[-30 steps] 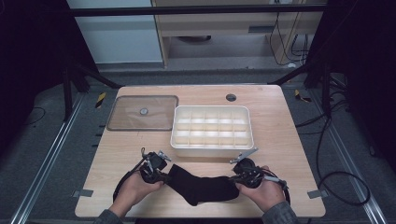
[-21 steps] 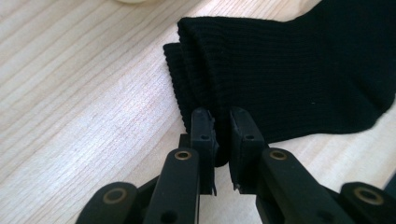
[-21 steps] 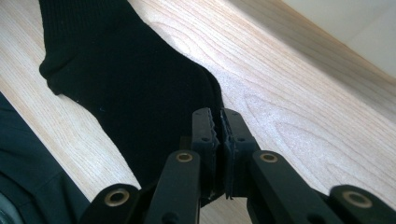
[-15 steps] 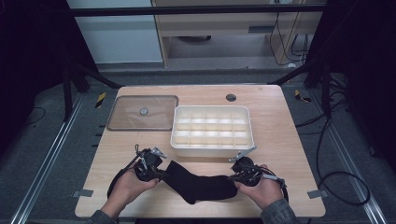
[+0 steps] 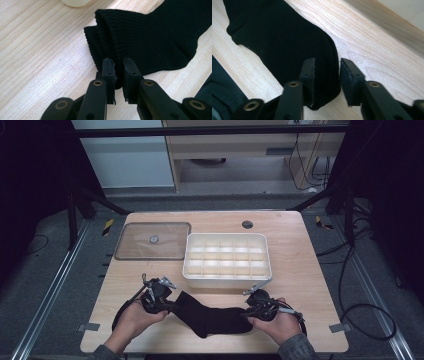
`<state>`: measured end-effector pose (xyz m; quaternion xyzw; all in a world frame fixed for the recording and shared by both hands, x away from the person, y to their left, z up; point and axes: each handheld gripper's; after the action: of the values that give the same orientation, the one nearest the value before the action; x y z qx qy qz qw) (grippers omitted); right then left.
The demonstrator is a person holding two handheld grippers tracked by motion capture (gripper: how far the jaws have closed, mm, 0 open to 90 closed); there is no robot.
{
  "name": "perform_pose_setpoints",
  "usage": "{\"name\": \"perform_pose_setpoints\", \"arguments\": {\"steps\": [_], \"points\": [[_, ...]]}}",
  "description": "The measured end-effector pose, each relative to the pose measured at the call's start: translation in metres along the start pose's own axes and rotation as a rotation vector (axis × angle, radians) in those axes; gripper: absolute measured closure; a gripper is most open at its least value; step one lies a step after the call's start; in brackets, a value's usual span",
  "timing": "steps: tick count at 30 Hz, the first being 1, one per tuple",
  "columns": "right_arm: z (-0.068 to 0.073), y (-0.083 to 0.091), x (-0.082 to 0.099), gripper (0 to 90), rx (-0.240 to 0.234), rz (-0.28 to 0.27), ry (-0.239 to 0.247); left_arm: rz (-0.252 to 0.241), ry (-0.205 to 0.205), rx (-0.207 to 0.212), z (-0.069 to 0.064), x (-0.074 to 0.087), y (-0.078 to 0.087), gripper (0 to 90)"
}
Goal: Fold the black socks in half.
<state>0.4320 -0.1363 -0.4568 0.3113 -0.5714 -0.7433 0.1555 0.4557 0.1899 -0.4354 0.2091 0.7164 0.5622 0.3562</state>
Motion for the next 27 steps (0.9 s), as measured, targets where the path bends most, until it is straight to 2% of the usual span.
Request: {"name": "perform_pose_setpoints", "arguments": {"steps": [3,9,18,21,27], "points": [[-0.001,0.0,0.002,64.7,0.003,0.007,0.004,0.0,-0.001,0.004,0.001,0.0,0.001,81.1],[-0.002,0.0,0.002,83.7,-0.007,0.018,0.007,-0.001,-0.001,0.006,0.004,0.002,0.005,81.2],[0.0,0.002,-0.001,86.1,-0.013,0.008,0.01,-0.007,0.003,0.001,0.01,0.007,0.013,81.1],[0.003,0.0,-0.004,86.1,-0.016,0.007,0.025,-0.011,0.005,-0.003,0.014,0.01,0.017,81.1],[0.009,-0.002,-0.013,86.0,-0.023,-0.018,0.028,-0.011,0.016,-0.001,0.023,0.017,0.024,81.0]]}}
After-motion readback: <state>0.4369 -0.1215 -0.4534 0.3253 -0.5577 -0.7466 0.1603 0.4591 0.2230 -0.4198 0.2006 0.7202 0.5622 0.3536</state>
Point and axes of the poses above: each handheld gripper's, and its own axes: y roughly backward along the jaws, x roughly out of its underside, z roughly to its left, and after that the axes turned 10 degrees about z, right-handed
